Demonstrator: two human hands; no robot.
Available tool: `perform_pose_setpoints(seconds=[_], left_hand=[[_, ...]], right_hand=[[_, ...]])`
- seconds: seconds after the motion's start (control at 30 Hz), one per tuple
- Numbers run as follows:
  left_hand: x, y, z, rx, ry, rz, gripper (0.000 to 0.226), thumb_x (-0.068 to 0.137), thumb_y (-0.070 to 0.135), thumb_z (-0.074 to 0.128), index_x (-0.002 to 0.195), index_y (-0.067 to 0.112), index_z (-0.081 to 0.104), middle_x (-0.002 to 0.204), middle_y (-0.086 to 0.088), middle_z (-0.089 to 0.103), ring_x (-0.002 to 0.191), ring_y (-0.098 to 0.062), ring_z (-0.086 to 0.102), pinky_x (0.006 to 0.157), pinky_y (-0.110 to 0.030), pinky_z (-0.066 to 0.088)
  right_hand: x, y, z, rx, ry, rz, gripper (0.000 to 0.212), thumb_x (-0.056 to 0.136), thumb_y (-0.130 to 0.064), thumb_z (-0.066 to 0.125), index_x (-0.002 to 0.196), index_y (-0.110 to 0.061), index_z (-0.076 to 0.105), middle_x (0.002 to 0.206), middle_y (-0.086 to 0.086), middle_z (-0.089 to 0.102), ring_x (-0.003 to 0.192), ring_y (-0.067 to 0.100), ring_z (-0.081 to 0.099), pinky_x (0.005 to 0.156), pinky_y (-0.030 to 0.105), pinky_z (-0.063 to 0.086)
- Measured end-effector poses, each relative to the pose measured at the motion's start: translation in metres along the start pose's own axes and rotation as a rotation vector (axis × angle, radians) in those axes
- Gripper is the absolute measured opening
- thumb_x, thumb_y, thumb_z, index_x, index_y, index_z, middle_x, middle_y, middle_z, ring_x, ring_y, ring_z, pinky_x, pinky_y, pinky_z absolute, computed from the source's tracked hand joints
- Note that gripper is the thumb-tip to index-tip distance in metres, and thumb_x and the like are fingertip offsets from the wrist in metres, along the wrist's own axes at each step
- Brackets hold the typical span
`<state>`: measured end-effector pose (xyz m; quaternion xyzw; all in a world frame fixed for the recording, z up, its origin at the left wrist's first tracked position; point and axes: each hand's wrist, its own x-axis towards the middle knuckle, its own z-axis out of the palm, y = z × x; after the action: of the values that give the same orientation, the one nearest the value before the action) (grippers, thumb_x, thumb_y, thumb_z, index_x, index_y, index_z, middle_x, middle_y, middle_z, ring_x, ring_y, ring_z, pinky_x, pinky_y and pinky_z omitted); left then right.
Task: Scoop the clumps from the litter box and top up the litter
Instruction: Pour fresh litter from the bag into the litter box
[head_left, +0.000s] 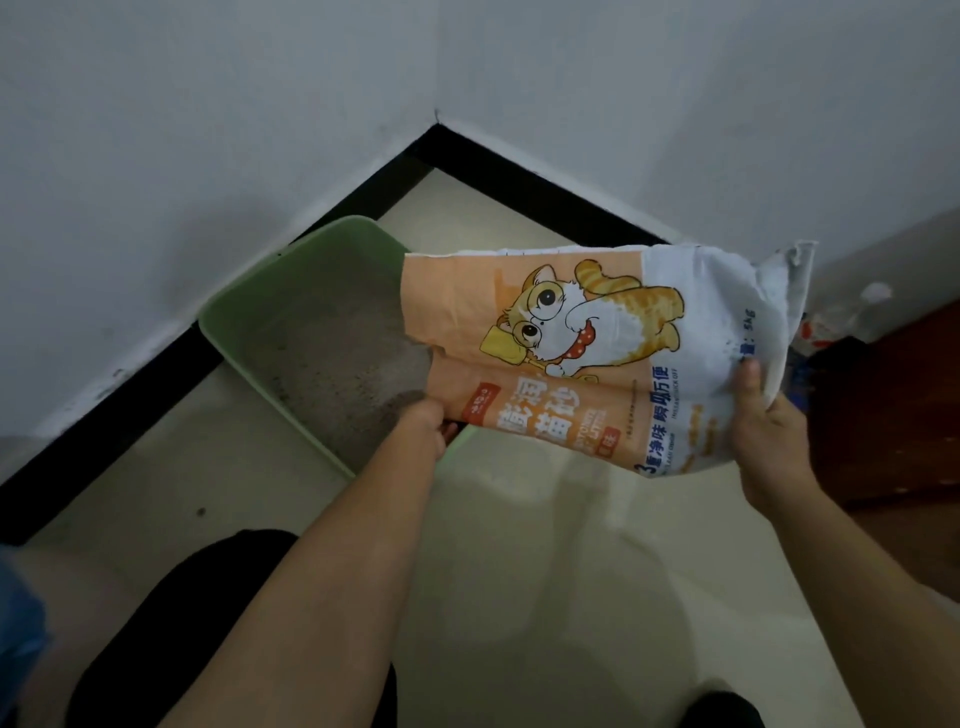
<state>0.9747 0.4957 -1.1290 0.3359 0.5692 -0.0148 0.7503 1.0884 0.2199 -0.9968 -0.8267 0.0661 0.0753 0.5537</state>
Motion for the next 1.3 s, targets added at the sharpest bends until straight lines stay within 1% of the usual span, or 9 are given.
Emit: perform_pose_setpoints(seconds=[0.1,0.27,0.4,0.63,0.8,1.0,1.1,1.2,1.3], left_hand=[[-0.004,0.003,-0.002,-0.064,-0.031,-0.038,0.024,0.099,0.002,0.042,0.121,0.007,0.053,0.077,-0.005,0.052,0.065,-0.014,0.05,0.055,-0.02,0.041],[-0.01,0.005,-0.017,-0.382,-0.047,-0.059,0.021,0.097,0.008,0.039,0.082,0.011,0.053,0.068,-0.004,0.054,0.06,-0.016,0.05,0.062,-0.027,0.047],[-0.015,0.009,-0.021,-0.688,-0.227,0.019,0.048,0.097,0.051,0.036,0.119,0.016,0.061,0.115,-0.019,0.066,0.106,-0.04,0.062,0.094,-0.062,0.045],[-0.029,0.012,-0.006,-0.763,-0.177,-0.077,0.036,0.093,0.02,0.047,0.126,0.006,0.052,0.115,-0.024,0.059,0.105,-0.041,0.059,0.094,-0.056,0.049],[-0.024,0.013,-0.003,-0.83,-0.181,-0.125,0.043,0.097,0.036,0.034,0.123,0.006,0.051,0.119,-0.029,0.059,0.109,-0.045,0.057,0.099,-0.062,0.041],[-0.027,0.013,0.019,-0.237,0.197,0.067,0.03,0.095,0.024,0.049,0.117,0.007,0.059,0.107,-0.015,0.067,0.089,-0.026,0.069,0.072,-0.038,0.059],[-0.03,0.011,0.008,0.326,0.541,0.335,0.058,0.08,0.025,0.065,0.129,0.005,0.042,0.134,-0.019,0.043,0.121,-0.037,0.046,0.096,-0.044,0.043],[-0.001,0.031,-0.004,0.548,0.415,0.621,0.06,0.071,0.025,0.066,0.126,0.027,0.041,0.131,-0.006,0.05,0.124,-0.035,0.042,0.106,-0.05,0.036],[0.023,0.044,-0.007,0.536,0.214,0.609,0.026,0.072,0.034,0.062,0.096,0.03,0.055,0.101,-0.003,0.066,0.102,-0.028,0.061,0.092,-0.049,0.051]], right_hand=[[0.001,-0.002,-0.001,-0.006,-0.013,-0.03,0.038,0.095,-0.057,0.048,0.092,-0.022,0.061,0.09,-0.006,0.065,0.083,0.008,0.063,0.075,0.028,0.05],[0.001,-0.019,0.009,-0.03,-0.069,-0.112,0.043,0.098,-0.053,0.044,0.099,-0.014,0.062,0.086,-0.005,0.065,0.078,0.007,0.063,0.065,0.025,0.048],[-0.004,-0.022,0.022,-0.012,-0.105,-0.155,0.044,0.097,-0.054,0.042,0.083,-0.017,0.062,0.081,0.002,0.066,0.07,0.011,0.065,0.06,0.024,0.054],[-0.005,-0.015,0.023,0.102,-0.09,-0.118,0.042,0.099,-0.052,0.04,0.106,-0.017,0.063,0.094,-0.007,0.07,0.08,-0.001,0.071,0.06,0.012,0.053],[-0.006,-0.01,0.022,0.048,-0.058,-0.07,0.047,0.097,-0.06,0.037,0.112,-0.022,0.058,0.09,-0.011,0.067,0.07,-0.006,0.067,0.073,0.025,0.053],[0.002,-0.023,0.027,0.073,-0.055,-0.06,0.042,0.098,-0.055,0.041,0.108,-0.017,0.057,0.092,-0.01,0.066,0.073,-0.003,0.066,0.067,0.019,0.05],[0.0,-0.022,0.027,0.058,-0.057,-0.052,0.042,0.098,-0.055,0.041,0.102,-0.017,0.058,0.092,-0.006,0.065,0.08,0.005,0.063,0.071,0.025,0.05],[0.005,-0.017,0.025,0.063,-0.049,-0.026,0.038,0.093,-0.061,0.044,0.091,-0.025,0.059,0.094,-0.004,0.066,0.086,0.012,0.065,0.079,0.032,0.05],[0.009,-0.007,0.019,0.063,-0.037,-0.009,0.046,0.085,-0.068,0.047,0.098,-0.026,0.061,0.099,-0.004,0.068,0.093,0.015,0.067,0.086,0.036,0.051]])
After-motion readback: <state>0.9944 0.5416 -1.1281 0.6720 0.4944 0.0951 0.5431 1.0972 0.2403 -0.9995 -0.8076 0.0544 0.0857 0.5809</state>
